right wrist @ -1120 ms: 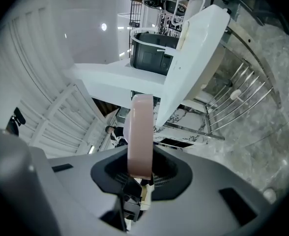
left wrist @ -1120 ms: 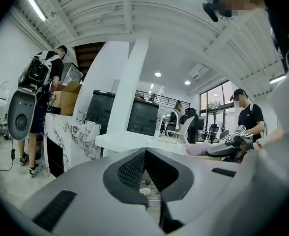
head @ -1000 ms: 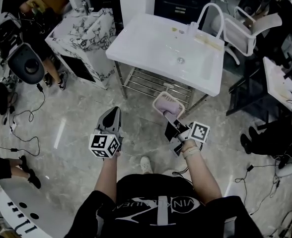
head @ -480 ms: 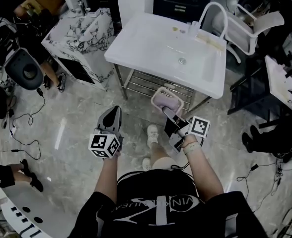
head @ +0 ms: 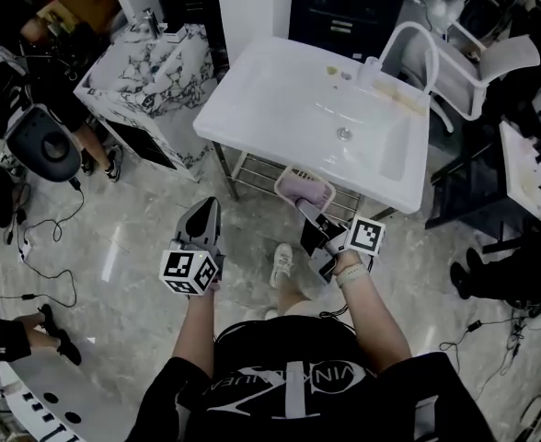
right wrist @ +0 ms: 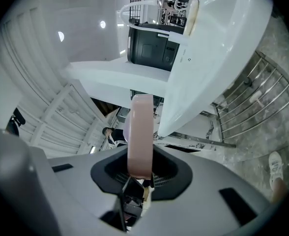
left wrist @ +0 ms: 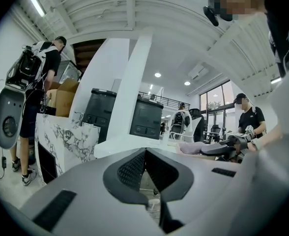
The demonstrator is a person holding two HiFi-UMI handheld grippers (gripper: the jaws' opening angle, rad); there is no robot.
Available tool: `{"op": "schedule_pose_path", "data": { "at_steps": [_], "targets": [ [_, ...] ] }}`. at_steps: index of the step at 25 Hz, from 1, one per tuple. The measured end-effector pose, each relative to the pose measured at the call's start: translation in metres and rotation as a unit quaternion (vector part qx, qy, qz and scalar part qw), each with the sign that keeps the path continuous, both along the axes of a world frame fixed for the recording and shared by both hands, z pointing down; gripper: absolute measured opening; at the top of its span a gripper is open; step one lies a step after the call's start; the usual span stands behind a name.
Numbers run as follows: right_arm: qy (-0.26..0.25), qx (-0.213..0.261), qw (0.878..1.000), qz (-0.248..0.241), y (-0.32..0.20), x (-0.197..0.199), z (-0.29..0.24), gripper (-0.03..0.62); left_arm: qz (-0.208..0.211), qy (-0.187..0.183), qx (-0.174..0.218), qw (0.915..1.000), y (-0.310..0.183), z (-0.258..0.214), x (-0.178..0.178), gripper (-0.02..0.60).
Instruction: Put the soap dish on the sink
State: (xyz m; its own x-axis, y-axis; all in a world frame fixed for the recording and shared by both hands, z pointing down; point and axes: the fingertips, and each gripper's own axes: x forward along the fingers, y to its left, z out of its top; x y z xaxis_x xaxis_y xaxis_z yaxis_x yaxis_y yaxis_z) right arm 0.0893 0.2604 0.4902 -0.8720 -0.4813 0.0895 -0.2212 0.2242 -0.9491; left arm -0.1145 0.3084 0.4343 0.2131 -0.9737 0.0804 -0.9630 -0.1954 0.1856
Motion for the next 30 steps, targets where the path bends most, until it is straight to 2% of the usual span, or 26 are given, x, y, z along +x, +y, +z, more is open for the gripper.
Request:
{"op": "schedule_pose_path", "data": {
  "at_steps": [13, 21, 30],
  "targets": [
    [-0.003, -0.022, 1.0, -0.012, -0.081, -0.022, -0.008, 0.092, 0.011, -0.003, -0.008, 0.9999, -0.088, -0.01, -0.004, 0.015],
    [0.0, -0.03, 0.999, -0.021, -0.126, -0.033, -0.002, 0.092, 0.0, -0.006, -0.004, 1.0, -0.131, -0.017, -0.019, 0.015],
    [0.004, -0.035, 0.999, -0.032, -0.179, -0.039, -0.005, 0.092, 0.004, -0.007, -0.003, 1.0, -0.187, -0.018, -0.013, 0.015]
  ]
}}
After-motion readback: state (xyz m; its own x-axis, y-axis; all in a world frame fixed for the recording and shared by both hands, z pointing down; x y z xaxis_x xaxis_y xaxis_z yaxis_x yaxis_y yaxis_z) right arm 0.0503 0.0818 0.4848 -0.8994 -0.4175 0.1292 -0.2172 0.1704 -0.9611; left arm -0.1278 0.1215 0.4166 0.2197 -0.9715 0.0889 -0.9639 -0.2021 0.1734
